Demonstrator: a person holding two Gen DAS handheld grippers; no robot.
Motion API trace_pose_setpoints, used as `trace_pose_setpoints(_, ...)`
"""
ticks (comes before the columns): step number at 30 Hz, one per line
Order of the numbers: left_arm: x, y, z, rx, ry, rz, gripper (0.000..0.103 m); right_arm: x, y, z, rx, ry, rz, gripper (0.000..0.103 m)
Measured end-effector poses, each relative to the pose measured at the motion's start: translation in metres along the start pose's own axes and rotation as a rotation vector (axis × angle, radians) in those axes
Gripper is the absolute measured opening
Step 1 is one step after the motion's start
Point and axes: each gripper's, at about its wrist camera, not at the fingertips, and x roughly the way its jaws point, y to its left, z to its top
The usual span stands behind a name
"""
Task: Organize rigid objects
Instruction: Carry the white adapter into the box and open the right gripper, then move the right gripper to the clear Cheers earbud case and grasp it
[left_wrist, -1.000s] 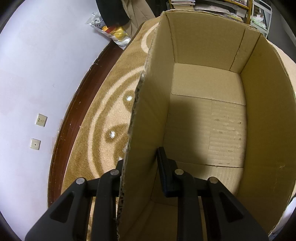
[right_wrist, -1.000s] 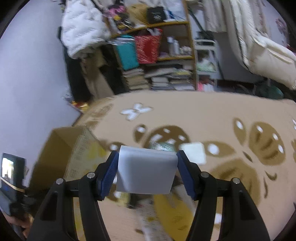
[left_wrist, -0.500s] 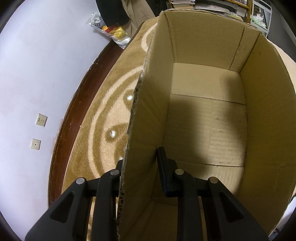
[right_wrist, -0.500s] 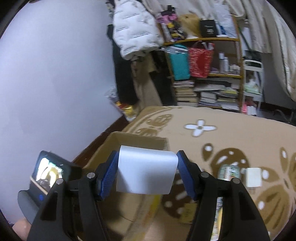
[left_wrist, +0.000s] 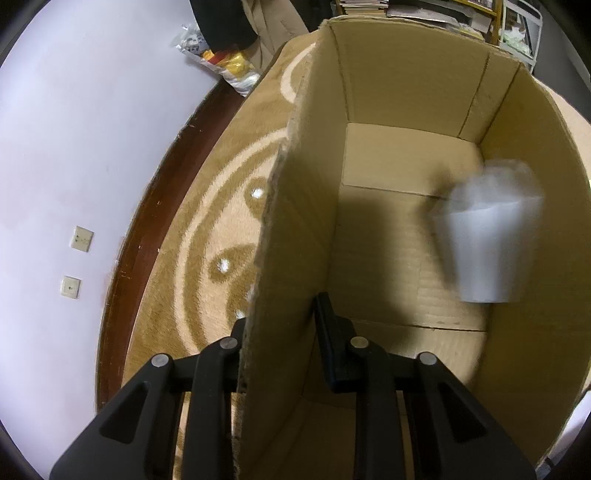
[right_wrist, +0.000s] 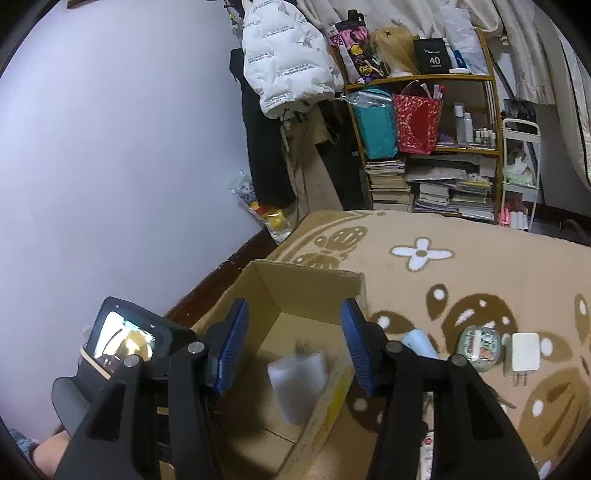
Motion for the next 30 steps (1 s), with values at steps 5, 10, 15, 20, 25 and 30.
trace_pose_setpoints(5, 0.002, 0.006, 0.001, -0.012, 0.005, 0.025, 0.024, 0.001, -0.009, -0.001, 0.013, 0.016, -0.061, 0.065)
trace_pose_setpoints(10, 0.002, 0.006, 0.001, -0.009, 0.004, 0.026, 0.024, 0.000, -0.027, -0.004, 0.029, 0.024, -0.142, 0.091)
trace_pose_setpoints(15, 0.002, 0.006, 0.001, -0.010, 0.007, 0.023, 0.024, -0.002, -0.058, -0.005, 0.077, 0.045, -0.207, 0.103)
trace_pose_setpoints(20, 0.002, 0.004, 0.000, -0.007, 0.001, 0.034, 0.025, 0.000, -0.080, -0.003, 0.089, 0.072, -0.248, 0.103)
trace_pose_setpoints(25, 0.001, 0.004, -0.003, -0.009, 0.000, 0.030, 0.025, 0.009, -0.102, -0.009, 0.090, 0.087, -0.298, 0.103)
trace_pose_setpoints(30, 0.001, 0.004, -0.004, -0.001, -0.003, 0.033, 0.025, 0.024, -0.125, -0.020, 0.098, 0.142, -0.348, 0.103)
